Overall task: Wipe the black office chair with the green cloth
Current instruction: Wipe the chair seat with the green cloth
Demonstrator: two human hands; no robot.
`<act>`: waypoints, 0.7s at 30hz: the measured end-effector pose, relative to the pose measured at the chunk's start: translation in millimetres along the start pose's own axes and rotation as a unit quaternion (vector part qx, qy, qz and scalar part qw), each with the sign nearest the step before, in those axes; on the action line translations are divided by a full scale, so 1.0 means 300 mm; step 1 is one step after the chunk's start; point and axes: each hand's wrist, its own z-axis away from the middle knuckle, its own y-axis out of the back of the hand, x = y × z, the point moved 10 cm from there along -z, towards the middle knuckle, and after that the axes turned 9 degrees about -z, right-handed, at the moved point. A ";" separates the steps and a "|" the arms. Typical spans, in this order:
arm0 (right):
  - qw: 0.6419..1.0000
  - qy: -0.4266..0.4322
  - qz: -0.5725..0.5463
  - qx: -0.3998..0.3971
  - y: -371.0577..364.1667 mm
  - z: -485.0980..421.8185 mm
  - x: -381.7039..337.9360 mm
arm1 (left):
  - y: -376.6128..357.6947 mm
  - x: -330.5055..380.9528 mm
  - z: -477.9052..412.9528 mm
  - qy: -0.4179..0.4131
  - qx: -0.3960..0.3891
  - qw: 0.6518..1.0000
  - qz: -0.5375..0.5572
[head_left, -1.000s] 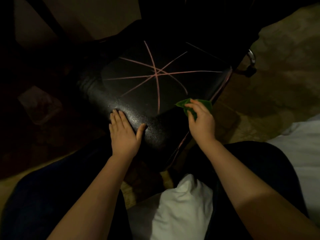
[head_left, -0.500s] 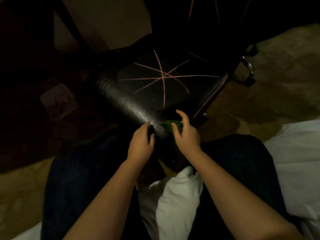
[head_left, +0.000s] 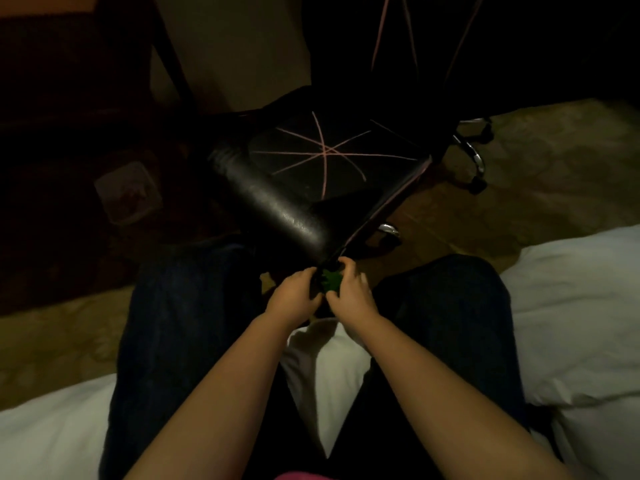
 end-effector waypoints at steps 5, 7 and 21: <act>1.000 0.023 -0.008 0.002 0.008 -0.002 0.003 | 0.002 -0.007 0.018 -0.007 -0.005 1.000 0.005; 1.000 0.014 -0.004 0.007 0.003 -0.013 0.021 | -0.010 -0.025 0.015 0.000 -0.015 1.000 -0.003; 0.996 -0.081 0.033 0.019 -0.117 -0.146 0.124 | -0.170 -0.114 -0.090 0.087 -0.108 0.989 -0.048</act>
